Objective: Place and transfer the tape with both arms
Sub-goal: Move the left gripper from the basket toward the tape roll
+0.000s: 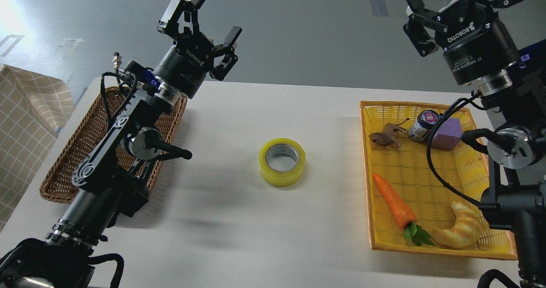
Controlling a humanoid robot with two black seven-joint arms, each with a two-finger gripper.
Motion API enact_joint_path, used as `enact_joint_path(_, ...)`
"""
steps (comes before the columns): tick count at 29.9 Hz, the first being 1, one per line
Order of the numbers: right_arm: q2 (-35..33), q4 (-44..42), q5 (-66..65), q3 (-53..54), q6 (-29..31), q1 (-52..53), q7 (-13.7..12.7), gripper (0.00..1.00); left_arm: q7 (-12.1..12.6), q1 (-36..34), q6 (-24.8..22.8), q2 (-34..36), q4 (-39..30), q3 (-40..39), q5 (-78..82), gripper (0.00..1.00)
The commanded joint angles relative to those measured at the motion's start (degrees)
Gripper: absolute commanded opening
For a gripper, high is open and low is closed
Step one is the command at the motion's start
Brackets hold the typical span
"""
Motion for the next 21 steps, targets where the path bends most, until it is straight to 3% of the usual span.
enact_joint_path(1, 0.02, -0.29, 0.52, -0.05, 0.15, -0.19, 0.0, 1.0, 0.05, -0.11, 0.23, 0.06, -0.44, 0.0, 0.71, 0.98)
enact_joint_path(7, 0.9, -0.38, 0.52, -0.58, 0.9, -0.1, 0.09, 1.0, 0.05, 0.68, 3.21, 0.68, -3.77, 0.18, 2.73, 0.98)
enact_joint_path(13, 0.9, -0.46, 0.52, -0.67, 0.9, -0.1, 0.09, 1.0, -0.13, 0.59, 14.45, 0.15, -6.15, 0.61, 24.41, 0.98)
enact_joint_path(15, 0.81, -0.82, 0.52, -0.67, 0.9, -0.1, 0.09, 1.0, 0.4, 0.59, 19.46, 0.24, -6.76, 3.94, 34.08, 0.98)
enact_joint_path(17, 0.72, -1.43, 0.52, -0.58, 0.9, -0.1, 0.09, 1.0, 2.32, 0.68, 25.51, 1.11, -8.6, 9.29, 42.43, 0.98)
enact_joint_path(19, 0.72, -1.52, 0.52, -0.58, 0.9, -0.01, 0.09, 1.0, 4.08, 0.68, 27.03, 0.86, -8.7, 10.98, 44.56, 0.98)
enact_joint_path(21, 0.72, -1.61, 0.52, -0.58, 0.9, 0.17, 0.09, 1.0, 7.33, 0.68, 27.65, 0.77, -8.88, 12.83, 46.33, 0.98)
